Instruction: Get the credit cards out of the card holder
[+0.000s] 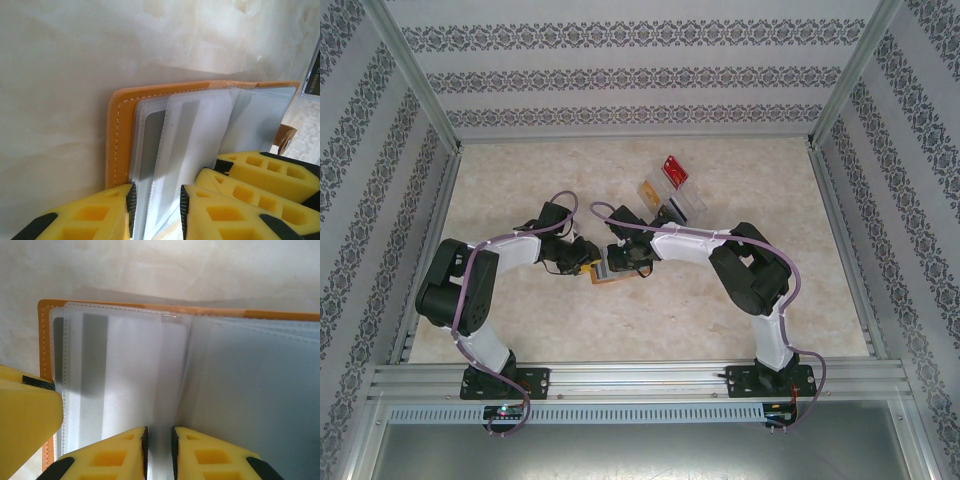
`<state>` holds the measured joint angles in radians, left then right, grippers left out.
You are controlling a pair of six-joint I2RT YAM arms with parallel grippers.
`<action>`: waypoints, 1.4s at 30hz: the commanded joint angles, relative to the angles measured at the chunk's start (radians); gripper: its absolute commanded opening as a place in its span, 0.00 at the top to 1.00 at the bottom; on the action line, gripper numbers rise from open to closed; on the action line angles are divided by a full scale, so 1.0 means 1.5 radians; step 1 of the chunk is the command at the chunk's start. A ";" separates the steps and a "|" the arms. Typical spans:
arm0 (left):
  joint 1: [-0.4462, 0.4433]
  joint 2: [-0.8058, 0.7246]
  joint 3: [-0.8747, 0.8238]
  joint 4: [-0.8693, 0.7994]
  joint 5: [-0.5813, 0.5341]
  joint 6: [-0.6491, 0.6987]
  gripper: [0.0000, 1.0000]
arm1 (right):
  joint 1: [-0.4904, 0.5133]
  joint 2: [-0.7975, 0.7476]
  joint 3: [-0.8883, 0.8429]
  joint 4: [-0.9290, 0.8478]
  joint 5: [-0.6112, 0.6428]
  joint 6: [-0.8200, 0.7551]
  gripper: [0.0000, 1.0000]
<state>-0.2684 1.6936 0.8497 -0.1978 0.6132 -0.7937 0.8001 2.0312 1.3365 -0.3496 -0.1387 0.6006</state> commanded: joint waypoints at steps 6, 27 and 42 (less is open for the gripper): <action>-0.012 0.016 0.025 -0.011 0.005 0.022 0.75 | -0.009 0.025 -0.034 -0.033 0.014 0.010 0.79; -0.014 0.005 0.028 -0.008 -0.013 0.035 0.70 | -0.015 0.024 -0.051 -0.012 -0.006 0.014 0.81; -0.016 0.027 0.043 -0.013 0.012 0.052 0.79 | -0.022 0.025 -0.062 0.000 -0.018 0.018 0.83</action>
<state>-0.2756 1.7126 0.8852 -0.2195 0.5995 -0.7448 0.7738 2.0167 1.2930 -0.2935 -0.1913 0.6247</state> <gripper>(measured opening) 0.227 0.177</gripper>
